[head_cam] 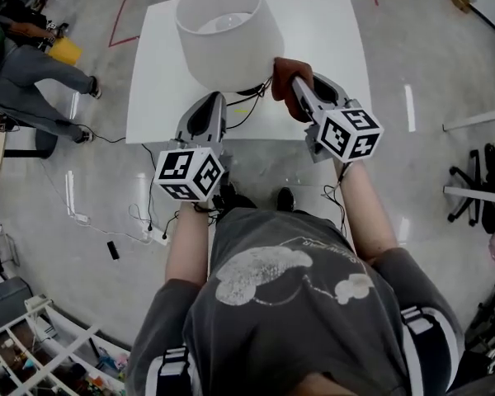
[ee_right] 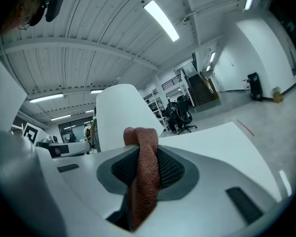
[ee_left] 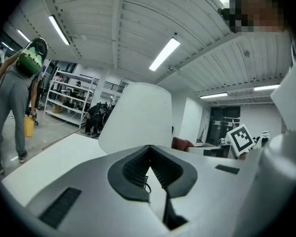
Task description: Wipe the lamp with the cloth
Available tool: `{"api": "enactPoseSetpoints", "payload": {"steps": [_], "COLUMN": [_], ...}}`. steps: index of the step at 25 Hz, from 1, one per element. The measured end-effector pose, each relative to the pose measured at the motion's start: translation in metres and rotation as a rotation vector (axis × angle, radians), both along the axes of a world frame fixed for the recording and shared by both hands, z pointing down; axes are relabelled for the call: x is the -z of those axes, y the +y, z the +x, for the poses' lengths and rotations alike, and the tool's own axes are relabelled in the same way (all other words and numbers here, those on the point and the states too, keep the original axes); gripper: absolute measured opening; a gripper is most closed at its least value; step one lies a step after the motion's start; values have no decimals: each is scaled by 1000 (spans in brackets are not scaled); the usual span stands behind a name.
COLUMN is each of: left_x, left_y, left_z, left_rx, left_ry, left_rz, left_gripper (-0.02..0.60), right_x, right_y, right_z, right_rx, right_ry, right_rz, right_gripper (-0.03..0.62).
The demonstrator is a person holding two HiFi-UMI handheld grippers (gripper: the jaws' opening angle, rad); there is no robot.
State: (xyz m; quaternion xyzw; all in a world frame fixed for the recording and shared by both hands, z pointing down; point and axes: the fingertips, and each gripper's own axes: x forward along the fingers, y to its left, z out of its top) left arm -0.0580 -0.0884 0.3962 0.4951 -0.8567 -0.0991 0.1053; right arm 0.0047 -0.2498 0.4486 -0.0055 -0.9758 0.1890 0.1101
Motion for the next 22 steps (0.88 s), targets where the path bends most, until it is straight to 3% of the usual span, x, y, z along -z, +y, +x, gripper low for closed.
{"api": "enactPoseSetpoints", "payload": {"steps": [7, 14, 19, 22], "left_x": [19, 77, 112, 120], "left_y": [0, 3, -1, -9], "left_z": [10, -31, -20, -10], "left_rx": [-21, -12, -62, -75], "left_ry": [-26, -96, -143, -169], "left_rz": [29, 109, 161, 163], "left_gripper": [8, 8, 8, 8], "right_x": [23, 96, 145, 152], "right_y": [0, 6, 20, 24], "right_z": [12, -6, -6, -9], "right_rx": [-7, -8, 5, 24], "right_ry": [-37, -133, -251, -258], "right_rz": [30, 132, 179, 218], "right_gripper": [86, 86, 86, 86]}}
